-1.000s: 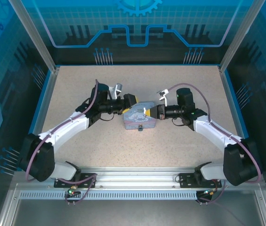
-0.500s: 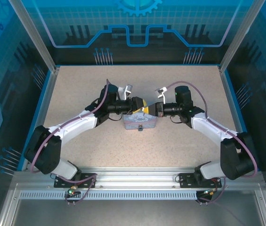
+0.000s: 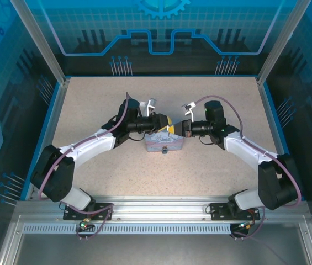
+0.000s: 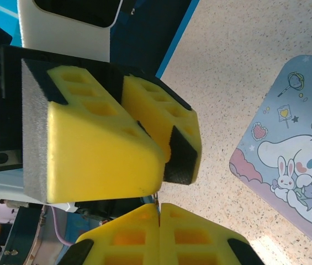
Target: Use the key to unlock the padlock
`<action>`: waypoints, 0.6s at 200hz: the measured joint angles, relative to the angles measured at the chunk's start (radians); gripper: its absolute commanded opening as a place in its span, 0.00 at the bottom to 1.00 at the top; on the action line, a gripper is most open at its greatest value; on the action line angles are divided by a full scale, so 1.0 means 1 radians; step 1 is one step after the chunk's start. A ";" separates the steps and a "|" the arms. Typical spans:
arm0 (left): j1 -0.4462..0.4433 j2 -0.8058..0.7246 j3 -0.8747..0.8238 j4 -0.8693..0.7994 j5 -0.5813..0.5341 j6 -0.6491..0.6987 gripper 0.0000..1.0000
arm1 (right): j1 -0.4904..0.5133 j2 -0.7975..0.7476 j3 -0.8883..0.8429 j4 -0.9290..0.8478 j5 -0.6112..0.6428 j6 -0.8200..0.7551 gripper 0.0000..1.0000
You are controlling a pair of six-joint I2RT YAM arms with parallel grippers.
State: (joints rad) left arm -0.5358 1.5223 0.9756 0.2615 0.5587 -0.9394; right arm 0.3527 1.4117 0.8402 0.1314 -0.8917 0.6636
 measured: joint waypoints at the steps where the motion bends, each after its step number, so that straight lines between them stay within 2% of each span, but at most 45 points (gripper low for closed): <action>1: 0.000 0.000 0.000 0.000 0.000 0.000 0.21 | 0.000 0.000 0.000 0.000 0.000 0.000 0.00; 61: -0.003 0.003 0.000 -0.009 -0.011 0.001 0.12 | 0.000 0.011 0.000 0.008 -0.011 0.002 0.00; 102: -0.003 0.003 0.000 -0.014 -0.020 0.007 0.00 | -0.010 0.019 0.000 0.017 -0.029 0.011 0.00; 110: -0.003 0.003 0.000 -0.013 -0.021 0.008 0.00 | -0.012 0.021 0.000 0.020 -0.033 0.014 0.00; 116: -0.003 0.003 0.000 -0.013 -0.021 0.008 0.00 | -0.013 0.023 0.000 0.021 -0.035 0.017 0.06; 120: -0.003 0.003 0.000 -0.013 -0.023 0.009 0.00 | -0.013 0.023 0.000 0.022 -0.035 0.018 0.14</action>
State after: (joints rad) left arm -0.5388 1.5253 0.9752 0.2481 0.5362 -0.9306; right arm 0.3393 1.4349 0.8402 0.1532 -0.9268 0.6815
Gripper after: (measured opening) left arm 0.054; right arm 0.065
